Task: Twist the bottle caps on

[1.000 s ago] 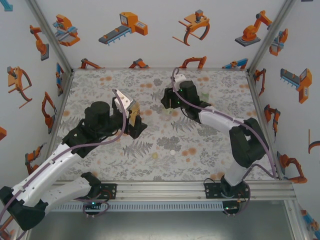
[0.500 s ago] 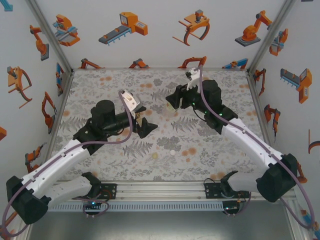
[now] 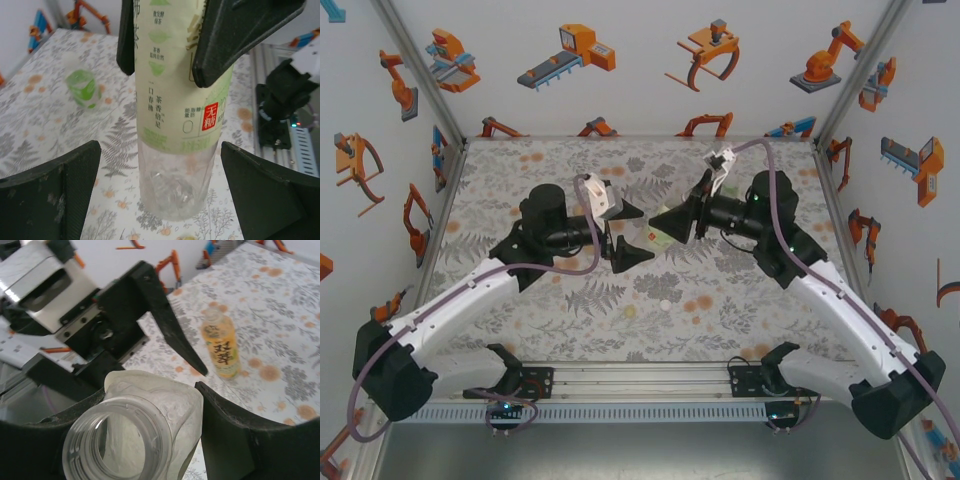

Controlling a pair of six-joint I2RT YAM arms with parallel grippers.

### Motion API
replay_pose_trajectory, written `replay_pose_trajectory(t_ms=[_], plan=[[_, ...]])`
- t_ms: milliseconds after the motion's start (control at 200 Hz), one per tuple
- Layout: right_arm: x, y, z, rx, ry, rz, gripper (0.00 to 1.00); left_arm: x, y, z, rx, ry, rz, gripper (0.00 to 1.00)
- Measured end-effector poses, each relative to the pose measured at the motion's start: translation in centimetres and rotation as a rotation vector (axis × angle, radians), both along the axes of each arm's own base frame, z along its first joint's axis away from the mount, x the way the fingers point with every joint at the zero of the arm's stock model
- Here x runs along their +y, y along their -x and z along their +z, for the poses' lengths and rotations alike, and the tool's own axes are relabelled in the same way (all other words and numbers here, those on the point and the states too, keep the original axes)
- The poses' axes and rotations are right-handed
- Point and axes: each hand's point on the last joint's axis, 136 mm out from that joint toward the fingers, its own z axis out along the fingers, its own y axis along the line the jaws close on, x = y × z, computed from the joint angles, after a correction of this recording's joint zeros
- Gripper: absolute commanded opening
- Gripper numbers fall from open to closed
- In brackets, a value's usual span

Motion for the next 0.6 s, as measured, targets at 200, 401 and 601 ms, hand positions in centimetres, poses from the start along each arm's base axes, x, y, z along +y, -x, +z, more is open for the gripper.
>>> replay_pose_trajectory(t_ms=[200,401,601], plan=[[0.4,3.7,2.6,-0.107,-0.066,0.184,0.2,-1.2,3.1,2.7,0.016,0.04,-0.239,0.96],[0.4,4.6,3.6,-0.139,-0.081,0.225,0.15,-2.1,5.2,2.6,0.061,0.0,-0.355,0.93],[0.2,4.6,4.7,-0.166,-0.095,0.215,0.13,-2.4,5.7,1.2,0.099,-0.055,-0.37,0.82]])
